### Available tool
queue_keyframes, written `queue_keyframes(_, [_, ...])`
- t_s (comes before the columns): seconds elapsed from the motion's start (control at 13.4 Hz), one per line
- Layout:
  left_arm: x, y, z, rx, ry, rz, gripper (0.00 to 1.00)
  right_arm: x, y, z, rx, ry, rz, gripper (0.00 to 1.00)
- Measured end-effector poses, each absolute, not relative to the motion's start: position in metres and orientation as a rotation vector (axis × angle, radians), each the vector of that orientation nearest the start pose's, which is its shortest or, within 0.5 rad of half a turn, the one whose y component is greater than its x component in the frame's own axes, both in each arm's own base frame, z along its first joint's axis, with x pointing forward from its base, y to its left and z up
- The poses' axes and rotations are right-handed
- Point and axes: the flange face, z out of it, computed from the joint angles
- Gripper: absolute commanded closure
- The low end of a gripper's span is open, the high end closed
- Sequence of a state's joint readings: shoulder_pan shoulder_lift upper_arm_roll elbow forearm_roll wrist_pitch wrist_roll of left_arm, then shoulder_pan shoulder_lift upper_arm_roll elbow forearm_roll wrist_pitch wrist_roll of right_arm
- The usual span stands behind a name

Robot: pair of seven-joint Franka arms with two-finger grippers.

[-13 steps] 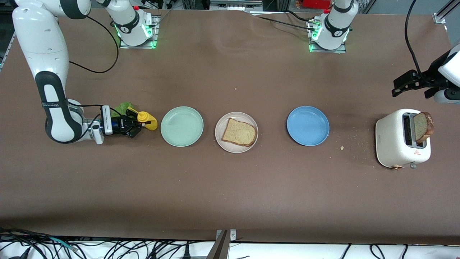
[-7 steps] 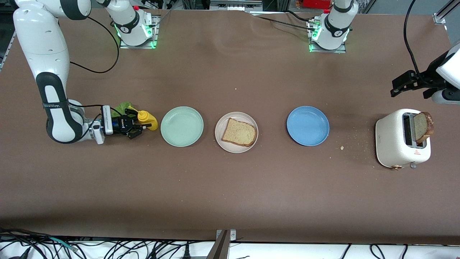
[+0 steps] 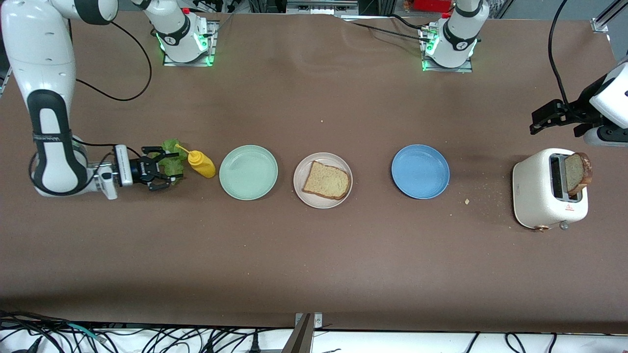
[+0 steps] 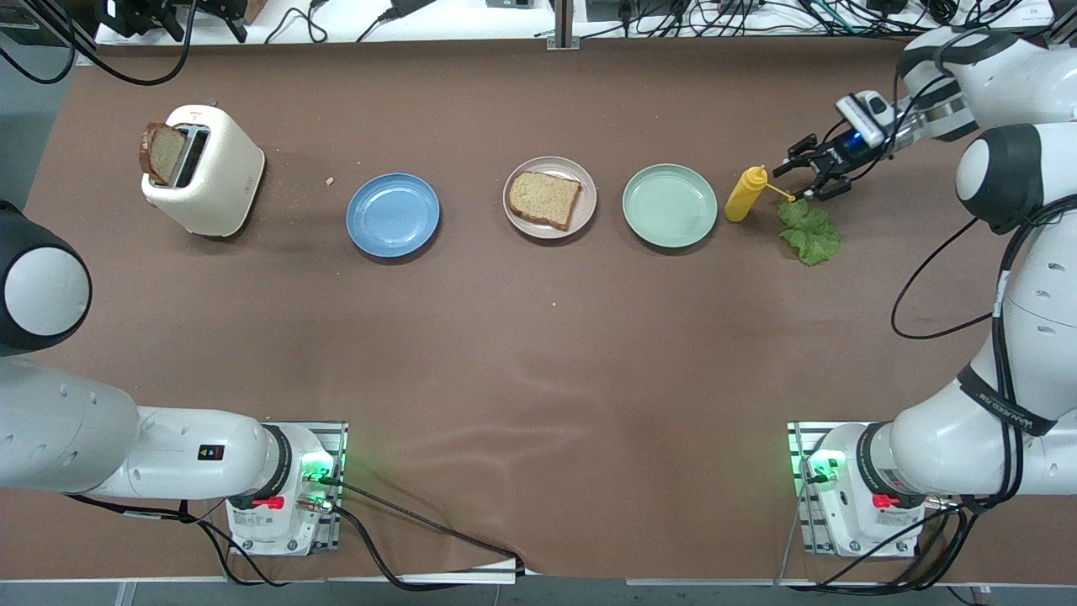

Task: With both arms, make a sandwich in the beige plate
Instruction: 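Move the right gripper over the green lettuce leaf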

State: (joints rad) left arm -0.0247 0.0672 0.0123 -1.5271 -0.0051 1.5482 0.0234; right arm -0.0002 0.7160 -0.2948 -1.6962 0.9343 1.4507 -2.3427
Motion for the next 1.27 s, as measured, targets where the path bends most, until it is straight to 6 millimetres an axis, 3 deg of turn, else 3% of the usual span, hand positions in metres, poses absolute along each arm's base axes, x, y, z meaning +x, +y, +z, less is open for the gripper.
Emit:
queue_keyframes(0.37, [0.574,-0.01,0.602,-3.144,0.063,0.079,0.0,0.606,-0.078,0.301,-1.742,-1.516,-0.167,0.27])
queue_keyframes(0.6, [0.574,-0.011,0.602,-3.144,0.065,0.081,0.0,0.612,-0.066,0.345,-1.974,-1.532,0.048,0.26])
queue_keyframes(0.82, [0.574,-0.012,0.601,-3.144,0.067,0.08,0.0,0.618,-0.048,0.349,-2.174,-1.466,0.205,0.26])
queue_keyframes(1.27, [0.576,-0.012,0.599,-3.144,0.067,0.077,0.0,0.611,-0.024,0.323,-2.514,-1.2,0.48,0.26])
